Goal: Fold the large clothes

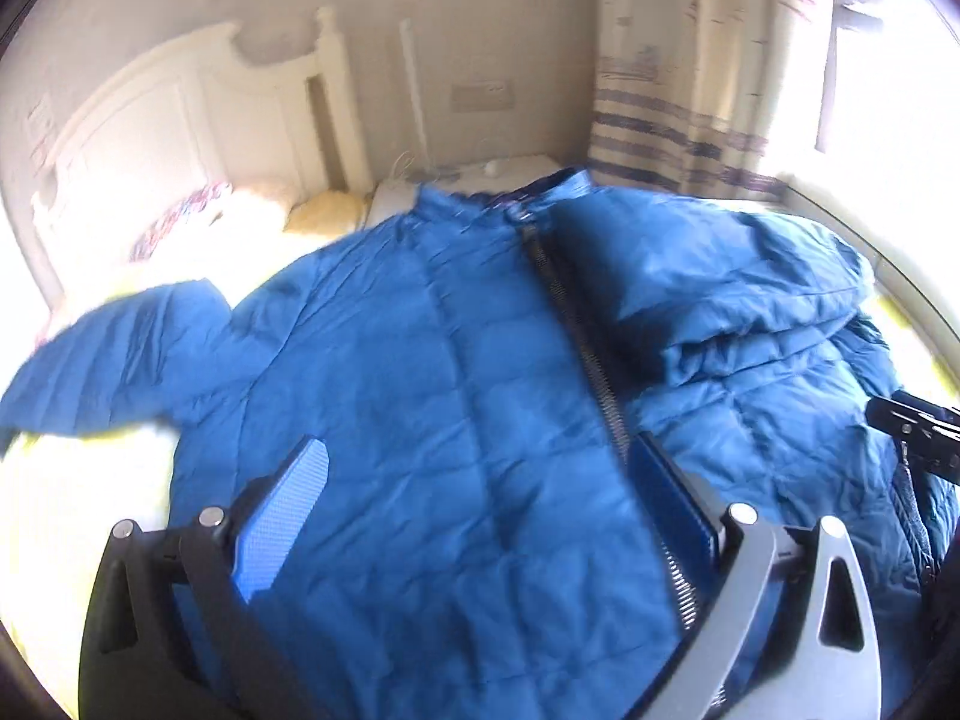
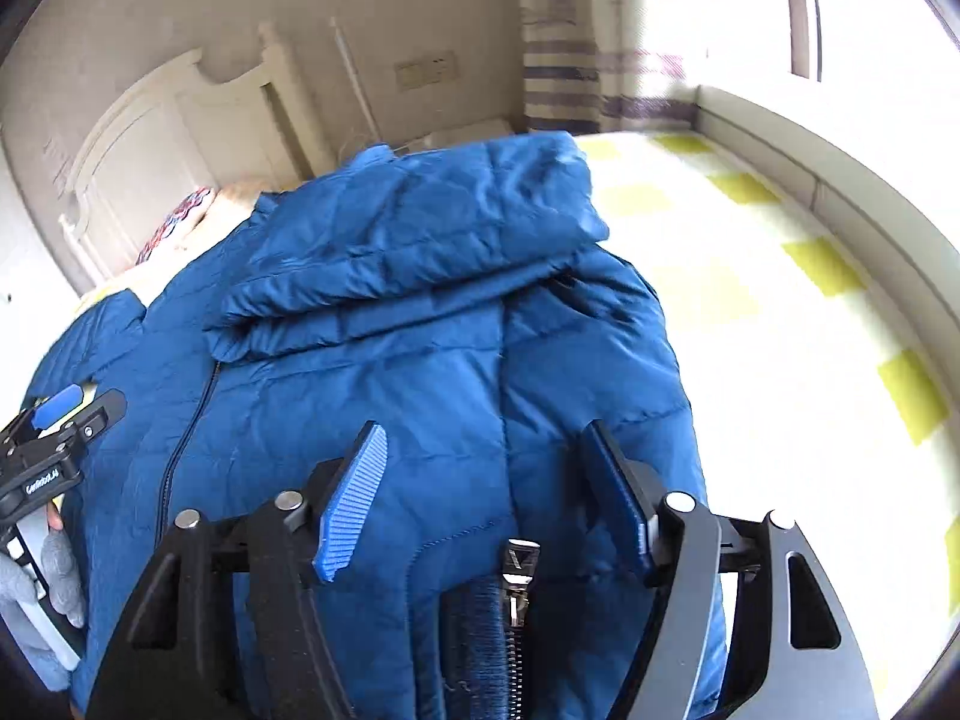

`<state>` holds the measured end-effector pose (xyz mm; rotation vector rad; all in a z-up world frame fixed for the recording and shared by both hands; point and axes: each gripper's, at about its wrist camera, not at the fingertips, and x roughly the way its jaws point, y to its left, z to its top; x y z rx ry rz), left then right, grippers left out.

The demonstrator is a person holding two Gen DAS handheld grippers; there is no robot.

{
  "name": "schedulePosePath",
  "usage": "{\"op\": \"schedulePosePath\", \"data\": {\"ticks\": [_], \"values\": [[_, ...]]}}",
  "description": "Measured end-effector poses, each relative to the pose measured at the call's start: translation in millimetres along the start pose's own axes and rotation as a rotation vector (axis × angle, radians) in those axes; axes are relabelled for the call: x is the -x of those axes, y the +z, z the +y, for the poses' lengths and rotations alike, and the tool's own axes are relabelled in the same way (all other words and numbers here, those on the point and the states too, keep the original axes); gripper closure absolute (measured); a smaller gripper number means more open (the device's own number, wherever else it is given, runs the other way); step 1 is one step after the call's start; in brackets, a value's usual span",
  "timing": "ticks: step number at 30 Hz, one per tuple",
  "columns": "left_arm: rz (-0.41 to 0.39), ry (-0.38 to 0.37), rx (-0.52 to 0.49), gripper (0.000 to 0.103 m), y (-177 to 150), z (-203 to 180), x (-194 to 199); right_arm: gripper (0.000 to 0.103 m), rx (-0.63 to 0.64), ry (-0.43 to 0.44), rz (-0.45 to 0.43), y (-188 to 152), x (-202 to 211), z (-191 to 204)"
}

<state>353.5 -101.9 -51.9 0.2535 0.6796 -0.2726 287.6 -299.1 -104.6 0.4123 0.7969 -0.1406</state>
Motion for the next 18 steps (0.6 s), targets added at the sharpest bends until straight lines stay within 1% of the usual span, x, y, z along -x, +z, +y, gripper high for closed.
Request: {"op": "schedulePosePath", "data": {"ticks": [1, 3, 5, 6, 8, 9, 11, 12, 13, 14, 15, 16, 17, 18], "values": [[-0.022, -0.020, -0.068, 0.004, 11, -24, 1, 0.060, -0.070, 0.010, -0.017, 0, 2, -13], [-0.030, -0.074, -0.197, 0.004, 31, -70, -4, 0.060, -0.179, 0.010, -0.066, -1, 8, -31], [-0.029, -0.114, -0.296, 0.006, 48, -109, -16, 0.060, -0.266, 0.033, -0.099, -3, 10, -45], [-0.028, -0.133, -0.330, 0.010, 54, -125, -21, 0.060, -0.307, 0.038, -0.120, -5, 13, -52], [-0.019, -0.195, -0.375, 0.012, 64, -152, -29, 0.059, -0.363, 0.057, -0.147, -8, 18, -65], [-0.011, -0.207, -0.399, 0.012, 67, -164, -34, 0.059, -0.379, 0.057, -0.155, -9, 19, -68], [0.014, -0.193, -0.444, 0.014, 70, -186, -48, 0.059, -0.373, 0.055, -0.162, -8, 21, -68], [0.032, -0.187, -0.456, 0.023, 70, -194, -55, 0.059, -0.362, 0.047, -0.164, -7, 22, -66], [0.052, -0.194, -0.458, 0.044, 70, -198, -62, 0.059, -0.354, 0.045, -0.162, -7, 21, -63], [0.068, -0.205, -0.451, 0.061, 69, -199, -66, 0.059, -0.354, 0.047, -0.158, -7, 21, -63], [0.067, -0.222, -0.420, 0.076, 70, -195, -67, 0.059, -0.361, 0.051, -0.154, -8, 21, -64], [0.038, -0.263, -0.353, 0.083, 73, -184, -63, 0.059, -0.367, 0.055, -0.154, -9, 21, -65], [-0.003, -0.309, -0.258, 0.085, 78, -167, -54, 0.059, -0.370, 0.058, -0.157, -9, 22, -66], [-0.037, -0.352, -0.141, 0.086, 83, -145, -45, 0.058, -0.370, 0.057, -0.164, -10, 22, -65]]}}
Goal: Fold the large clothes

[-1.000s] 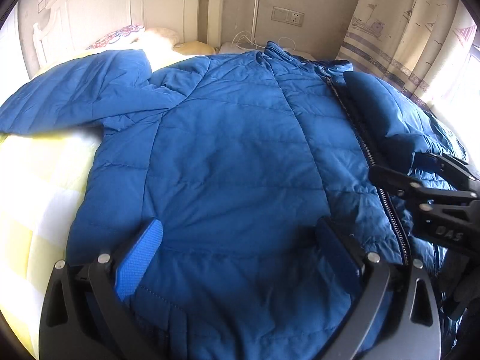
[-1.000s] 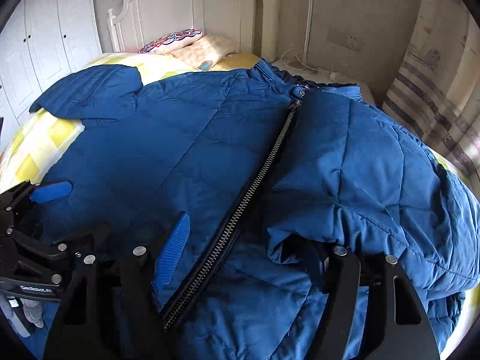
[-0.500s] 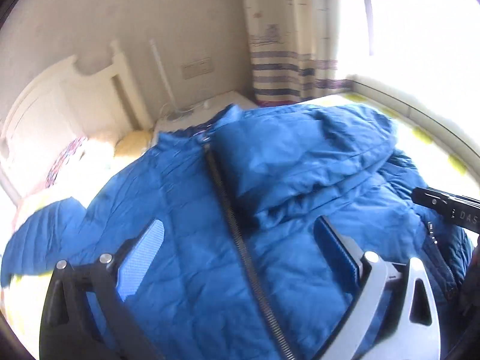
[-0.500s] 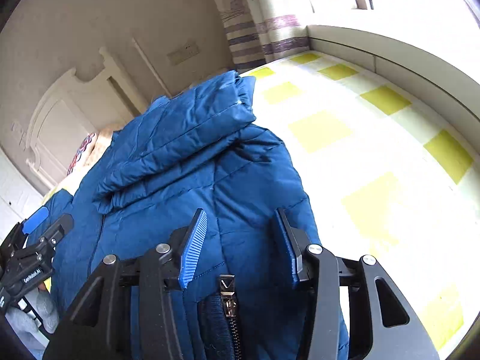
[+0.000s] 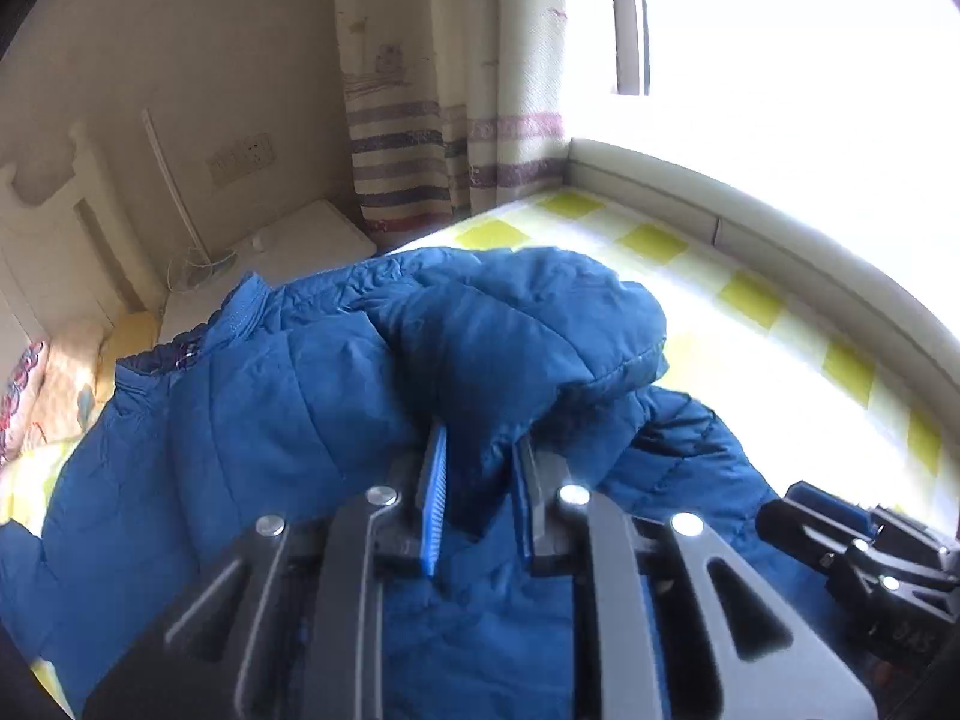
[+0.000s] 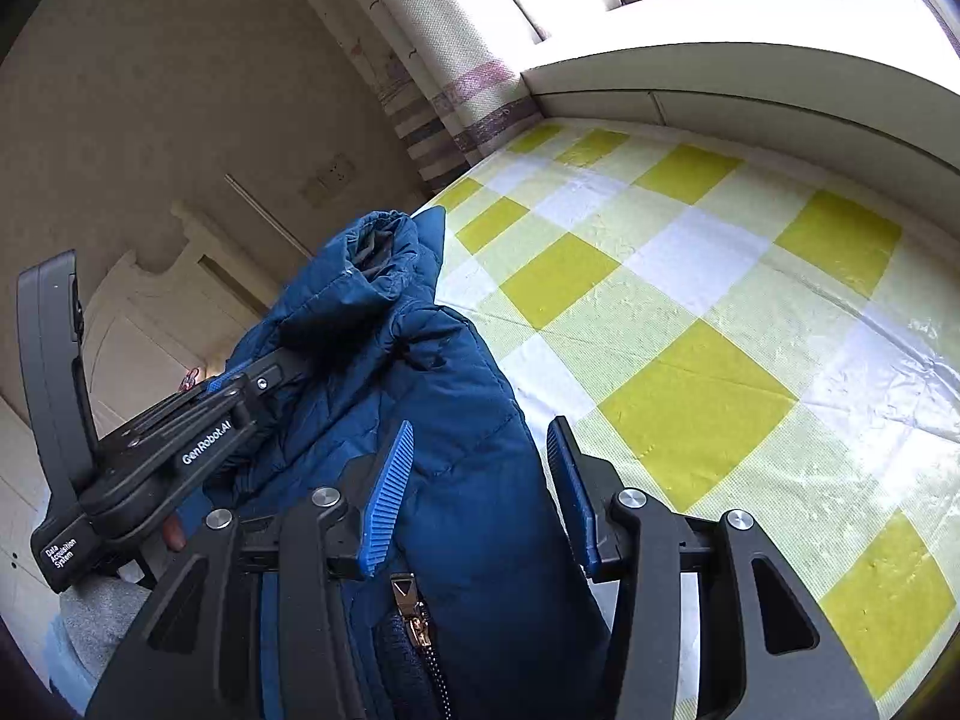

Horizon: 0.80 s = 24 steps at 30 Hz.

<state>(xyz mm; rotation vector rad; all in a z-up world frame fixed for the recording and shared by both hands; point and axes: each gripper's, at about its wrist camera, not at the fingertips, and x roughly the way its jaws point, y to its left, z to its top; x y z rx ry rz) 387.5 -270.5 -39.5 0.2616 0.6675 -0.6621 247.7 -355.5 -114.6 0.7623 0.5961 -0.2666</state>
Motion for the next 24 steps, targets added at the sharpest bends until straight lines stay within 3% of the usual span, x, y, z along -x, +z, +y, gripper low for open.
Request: {"op": "schedulePosePath", "data": {"ticks": [2, 5, 6, 8, 9, 10, 13, 15, 18, 24], "values": [[-0.104, -0.095, 0.260, 0.086, 0, 50, 34, 0.058, 0.001, 0.003, -0.009, 1, 0, 0], [-0.261, -0.222, 0.666, 0.085, -35, 145, 81, 0.058, -0.005, 0.008, -0.011, 0, 3, -3], [-0.290, -0.232, 0.789, 0.083, -58, 176, 92, 0.057, -0.004, 0.010, -0.014, 0, 4, -2], [-0.271, -0.186, 0.960, 0.070, -103, 226, 107, 0.055, -0.003, 0.012, -0.018, -2, 6, -2], [-0.246, -0.147, 1.011, 0.055, -126, 244, 113, 0.055, -0.004, 0.014, -0.016, -3, 7, -3], [-0.222, -0.109, 1.043, 0.039, -146, 258, 119, 0.055, -0.004, 0.014, -0.015, -2, 7, -3], [-0.175, -0.046, 1.050, 0.031, -189, 281, 136, 0.055, 0.000, 0.015, -0.010, -1, 5, -3], [-0.175, -0.071, 1.072, 0.031, -203, 292, 142, 0.055, 0.001, 0.013, -0.006, -1, 5, -2], [-0.189, -0.125, 1.122, 0.025, -202, 305, 141, 0.055, 0.005, 0.001, 0.000, -1, 3, -1], [-0.098, 0.003, 1.089, 0.029, -170, 323, 108, 0.055, 0.004, -0.011, -0.002, -1, 4, 0]]}}
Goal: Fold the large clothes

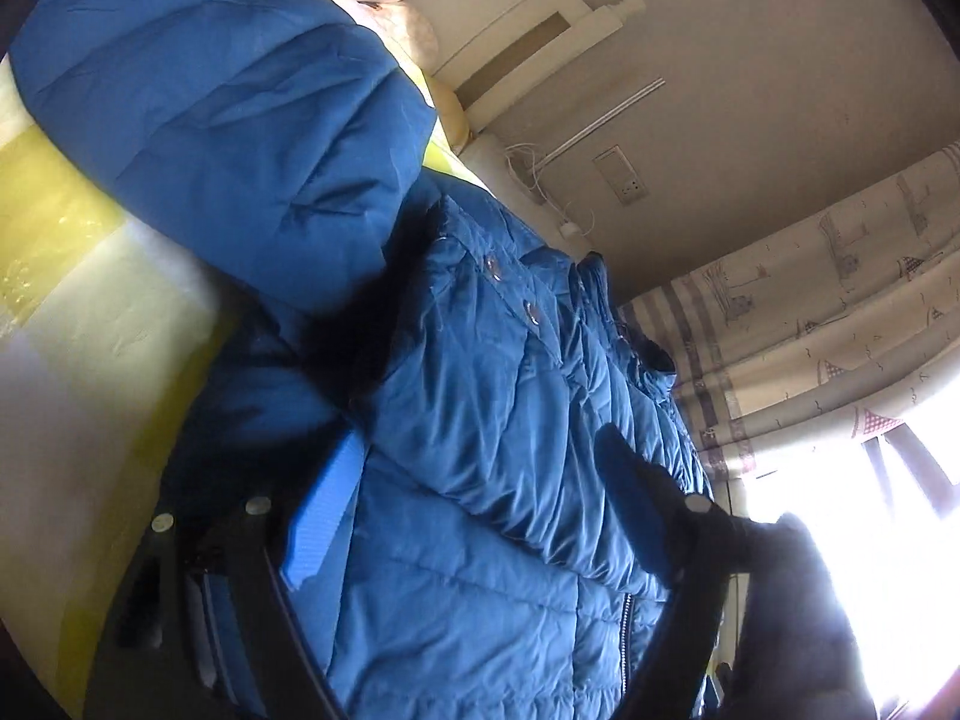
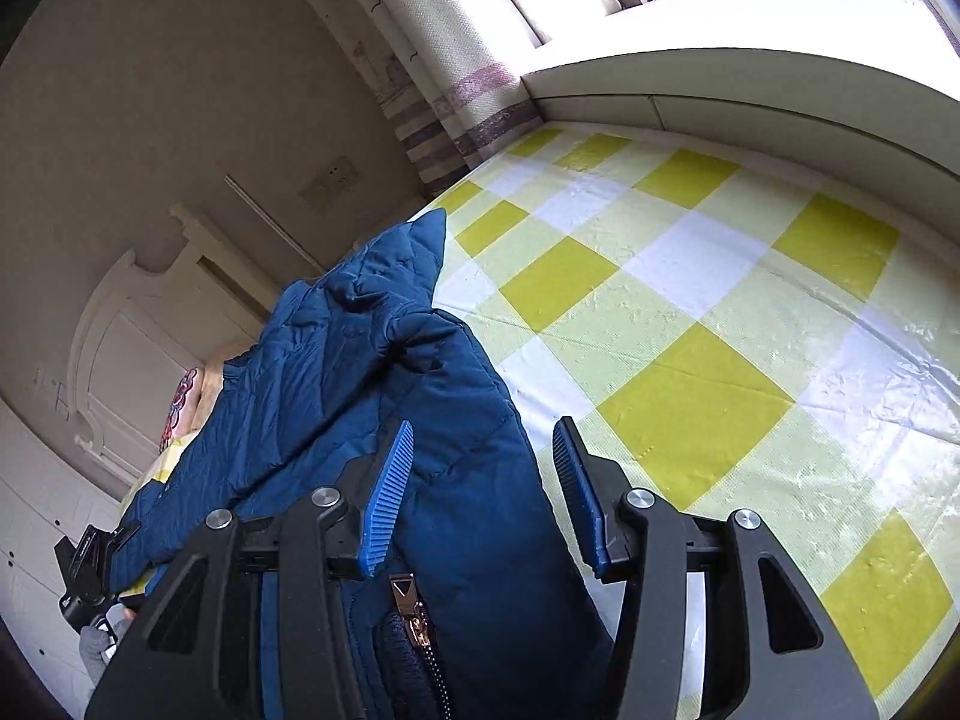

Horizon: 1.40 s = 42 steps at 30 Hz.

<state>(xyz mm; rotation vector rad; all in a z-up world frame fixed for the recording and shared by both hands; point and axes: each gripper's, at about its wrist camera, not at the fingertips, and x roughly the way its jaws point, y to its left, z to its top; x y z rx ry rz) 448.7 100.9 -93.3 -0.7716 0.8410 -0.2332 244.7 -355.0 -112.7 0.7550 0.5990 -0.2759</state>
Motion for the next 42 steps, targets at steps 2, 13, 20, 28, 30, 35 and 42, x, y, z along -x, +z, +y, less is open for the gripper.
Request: {"op": "schedulePosePath", "data": {"ticks": [2, 13, 20, 28, 30, 35, 42], "values": [[-0.014, 0.061, -0.004, 0.064, 4, -1, -10, 0.054, 0.001, -0.004, 0.001, 0, 0, 1], [0.032, 0.105, -0.052, 0.080, -23, 1, 16, 0.052, 0.006, -0.012, 0.008, -1, -2, 1], [0.026, 0.081, -0.135, 0.086, -30, 1, 27, 0.052, 0.008, -0.027, 0.015, -1, -4, 2], [0.044, 0.046, -0.117, 0.085, -21, 13, 2, 0.049, 0.006, -0.024, 0.004, -1, -2, 0], [0.028, -0.006, -0.108, 0.089, -27, 8, 16, 0.049, 0.006, -0.024, 0.002, -1, -1, 0], [-0.012, -0.077, -0.115, 0.089, -47, -4, 58, 0.049, 0.007, -0.022, 0.005, -1, -2, 0], [-0.045, 0.299, -0.217, 0.041, -46, -6, 47, 0.048, 0.007, -0.019, 0.002, -1, -2, -1]]}}
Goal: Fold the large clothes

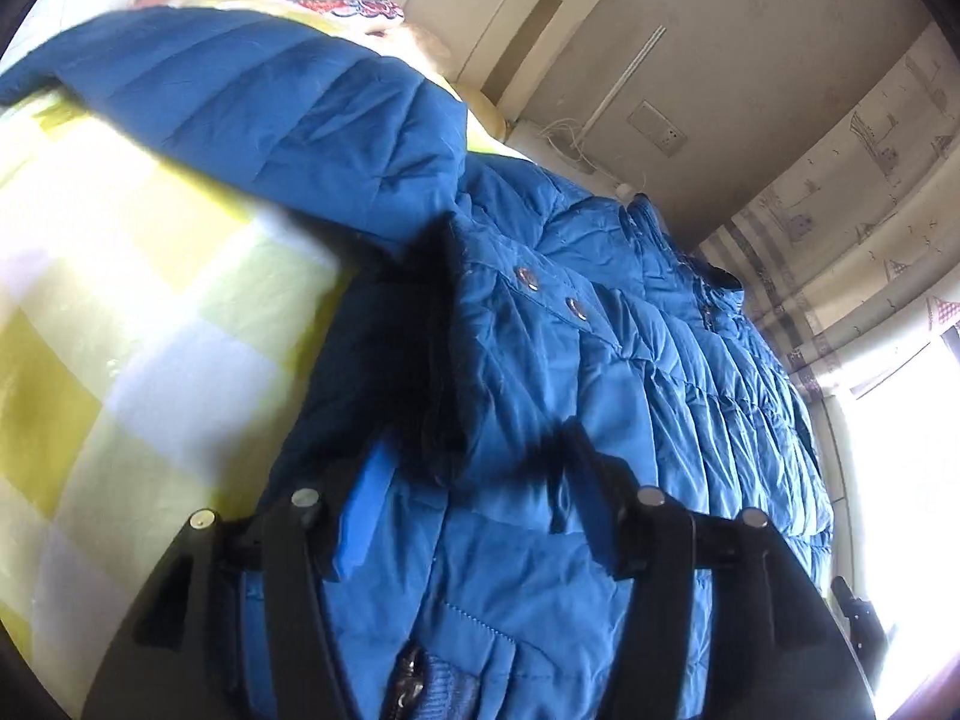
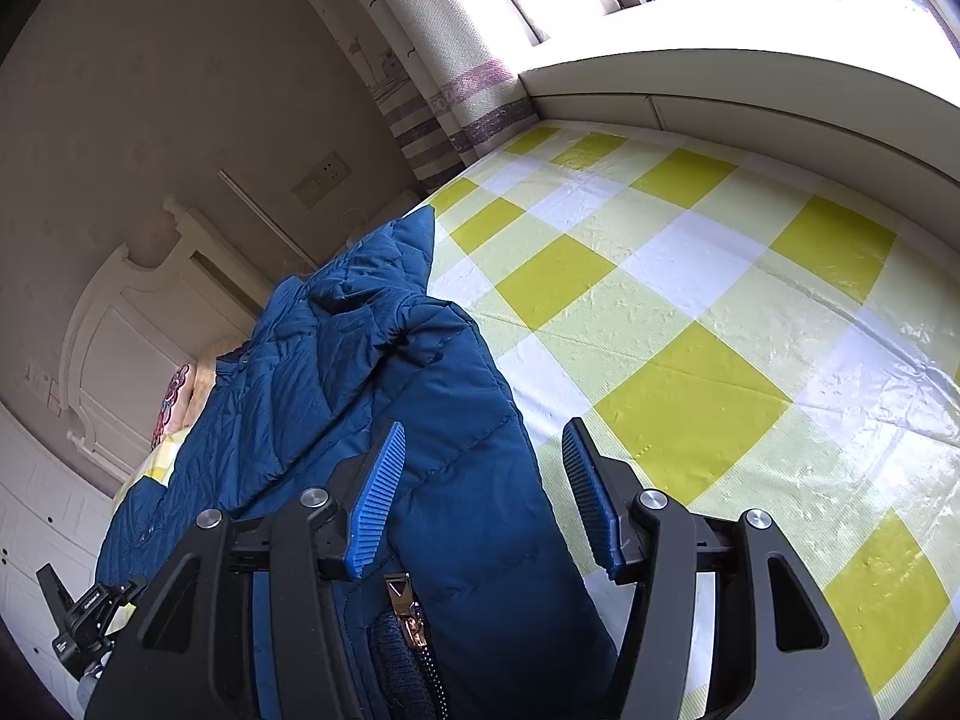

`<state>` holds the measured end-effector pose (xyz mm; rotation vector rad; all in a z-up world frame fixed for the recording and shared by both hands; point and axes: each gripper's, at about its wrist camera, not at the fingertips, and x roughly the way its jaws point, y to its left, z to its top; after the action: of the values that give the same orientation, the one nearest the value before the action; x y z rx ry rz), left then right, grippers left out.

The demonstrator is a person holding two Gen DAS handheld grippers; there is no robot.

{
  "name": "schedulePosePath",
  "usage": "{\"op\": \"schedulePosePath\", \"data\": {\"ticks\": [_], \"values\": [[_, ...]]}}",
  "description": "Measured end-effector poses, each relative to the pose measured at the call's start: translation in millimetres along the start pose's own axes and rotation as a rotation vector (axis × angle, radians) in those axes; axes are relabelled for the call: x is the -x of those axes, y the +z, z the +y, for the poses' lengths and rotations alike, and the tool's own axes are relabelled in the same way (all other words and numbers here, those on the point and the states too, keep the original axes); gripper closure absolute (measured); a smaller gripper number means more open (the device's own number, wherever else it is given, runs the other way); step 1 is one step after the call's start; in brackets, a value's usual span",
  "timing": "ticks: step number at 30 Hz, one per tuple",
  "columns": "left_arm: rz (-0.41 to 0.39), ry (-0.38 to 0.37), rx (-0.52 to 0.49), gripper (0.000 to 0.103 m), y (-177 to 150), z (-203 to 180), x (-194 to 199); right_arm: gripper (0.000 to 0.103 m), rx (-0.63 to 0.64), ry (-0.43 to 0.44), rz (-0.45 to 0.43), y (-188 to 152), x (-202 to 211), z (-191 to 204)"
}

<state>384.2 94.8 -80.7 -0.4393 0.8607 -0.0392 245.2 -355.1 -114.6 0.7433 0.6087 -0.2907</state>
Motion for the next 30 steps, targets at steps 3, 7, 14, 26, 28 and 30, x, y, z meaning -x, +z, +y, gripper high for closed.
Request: {"op": "schedulePosePath", "data": {"ticks": [3, 7, 14, 26, 28, 30], "values": [[-0.227, 0.033, -0.057, 0.019, 6, -22, 42, 0.048, 0.002, -0.005, 0.001, 0, -1, 0], [-0.213, 0.077, -0.300, 0.012, 14, -71, 22, 0.048, 0.008, -0.010, 0.002, -1, -1, 2], [0.001, 0.153, -0.363, 0.007, 0, -63, -57, 0.048, 0.071, -0.047, -0.030, 1, 8, 14], [-0.091, -0.049, -0.257, 0.005, 3, -47, -30, 0.048, 0.569, -0.045, 0.129, 44, -91, 155], [-0.090, -0.066, -0.244, 0.005, 4, -44, -29, 0.053, 0.600, -0.117, 0.200, 41, -123, 149], [-0.084, -0.082, -0.236, 0.005, 4, -43, -30, 0.053, 0.538, -0.137, 0.222, 44, -136, 127]]}}
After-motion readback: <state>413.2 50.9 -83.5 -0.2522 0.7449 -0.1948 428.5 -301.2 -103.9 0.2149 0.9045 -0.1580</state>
